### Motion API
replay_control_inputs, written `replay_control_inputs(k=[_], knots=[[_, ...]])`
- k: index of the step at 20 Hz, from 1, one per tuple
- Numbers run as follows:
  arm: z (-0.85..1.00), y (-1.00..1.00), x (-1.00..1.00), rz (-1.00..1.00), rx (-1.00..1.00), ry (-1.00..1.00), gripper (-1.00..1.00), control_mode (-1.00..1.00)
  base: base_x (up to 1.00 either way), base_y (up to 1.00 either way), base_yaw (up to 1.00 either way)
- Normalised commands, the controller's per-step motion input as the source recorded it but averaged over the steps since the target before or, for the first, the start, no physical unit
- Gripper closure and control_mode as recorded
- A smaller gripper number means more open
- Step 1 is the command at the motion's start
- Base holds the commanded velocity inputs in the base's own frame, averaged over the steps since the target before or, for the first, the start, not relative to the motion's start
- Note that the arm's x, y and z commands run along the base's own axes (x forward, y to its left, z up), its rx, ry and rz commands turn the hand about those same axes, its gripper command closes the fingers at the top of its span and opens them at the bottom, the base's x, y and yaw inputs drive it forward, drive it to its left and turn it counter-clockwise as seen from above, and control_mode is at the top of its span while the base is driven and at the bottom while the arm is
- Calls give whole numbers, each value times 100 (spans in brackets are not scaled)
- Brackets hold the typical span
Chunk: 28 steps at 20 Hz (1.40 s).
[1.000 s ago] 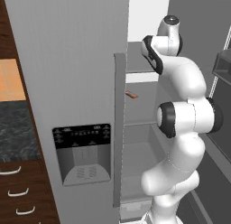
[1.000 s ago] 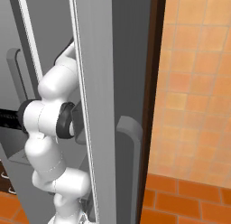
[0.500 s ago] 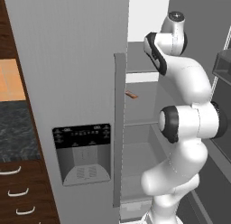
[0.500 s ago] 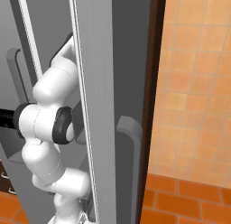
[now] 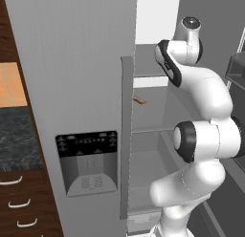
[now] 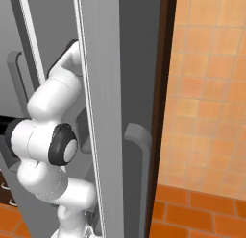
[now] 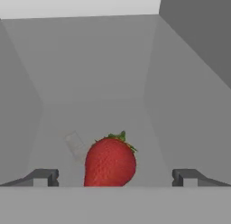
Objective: Take the strawberry from the fridge and place it on top of the pancake, located on the dining counter.
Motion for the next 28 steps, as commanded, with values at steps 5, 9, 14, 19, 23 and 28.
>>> replay_control_inputs(k=[5, 9, 14, 19, 23, 28], knots=[[0, 0, 22, 0, 0, 0, -100, -100, 0, 0, 0], [0, 0, 21, 0, 0, 0, -100, -100, 0, 0, 0], [-4, 0, 1, 0, 0, 2, -100, -100, 0, 0, 0], [-15, 0, 0, 0, 0, 3, 100, -100, 0, 0, 0], [-22, 7, -33, -3, 0, -1, 100, -100, 0, 0, 0], [-3, 42, -88, -7, 0, -8, 100, -100, 0, 0, 0]])
